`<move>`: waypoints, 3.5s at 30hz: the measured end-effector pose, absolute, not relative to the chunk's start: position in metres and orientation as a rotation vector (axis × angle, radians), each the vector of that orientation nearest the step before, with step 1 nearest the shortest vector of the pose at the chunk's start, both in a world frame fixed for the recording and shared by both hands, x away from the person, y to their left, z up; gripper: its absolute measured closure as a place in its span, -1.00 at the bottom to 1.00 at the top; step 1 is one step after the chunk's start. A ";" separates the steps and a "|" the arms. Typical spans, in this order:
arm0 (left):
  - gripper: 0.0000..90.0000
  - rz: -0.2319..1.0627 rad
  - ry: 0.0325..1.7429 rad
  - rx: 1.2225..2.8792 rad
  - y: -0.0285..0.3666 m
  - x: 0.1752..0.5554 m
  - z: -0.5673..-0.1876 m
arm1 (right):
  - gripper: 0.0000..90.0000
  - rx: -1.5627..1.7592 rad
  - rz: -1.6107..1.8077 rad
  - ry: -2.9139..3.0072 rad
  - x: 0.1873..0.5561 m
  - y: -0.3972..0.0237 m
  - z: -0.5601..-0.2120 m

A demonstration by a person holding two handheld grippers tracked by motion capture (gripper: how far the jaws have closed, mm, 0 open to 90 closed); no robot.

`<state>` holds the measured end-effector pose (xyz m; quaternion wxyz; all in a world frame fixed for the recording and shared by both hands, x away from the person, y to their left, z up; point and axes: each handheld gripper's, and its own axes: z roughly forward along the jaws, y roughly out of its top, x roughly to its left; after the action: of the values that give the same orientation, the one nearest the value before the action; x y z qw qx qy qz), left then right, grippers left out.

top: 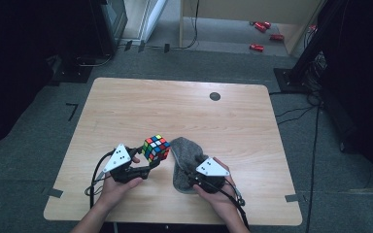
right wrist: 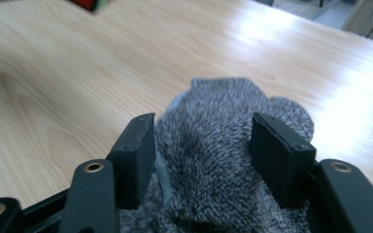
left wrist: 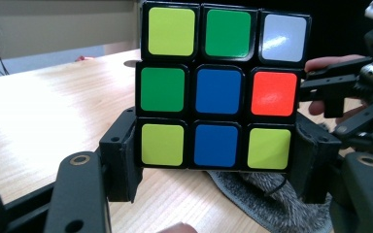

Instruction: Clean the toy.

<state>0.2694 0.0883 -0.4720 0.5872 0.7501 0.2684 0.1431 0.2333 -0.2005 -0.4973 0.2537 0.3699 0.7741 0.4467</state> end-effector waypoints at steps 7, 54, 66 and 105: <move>-0.24 0.287 0.609 1.776 0.087 0.266 -0.470 | -0.19 1.052 1.091 2.173 0.238 -0.199 -0.509; -0.23 0.402 0.362 1.984 0.048 0.238 -0.473 | 0.68 1.124 1.652 1.965 0.210 -0.212 -0.450; -0.23 0.382 0.339 1.916 0.053 0.235 -0.466 | 0.67 1.174 1.607 1.937 0.215 -0.220 -0.454; -0.23 0.366 0.355 1.953 0.047 0.236 -0.471 | 0.75 1.056 1.785 1.935 0.203 -0.215 -0.441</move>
<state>0.2363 0.0471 -0.4715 0.5325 0.8190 0.1488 0.1536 0.2032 -0.2147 -0.4411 0.1519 0.3680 0.6744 0.6219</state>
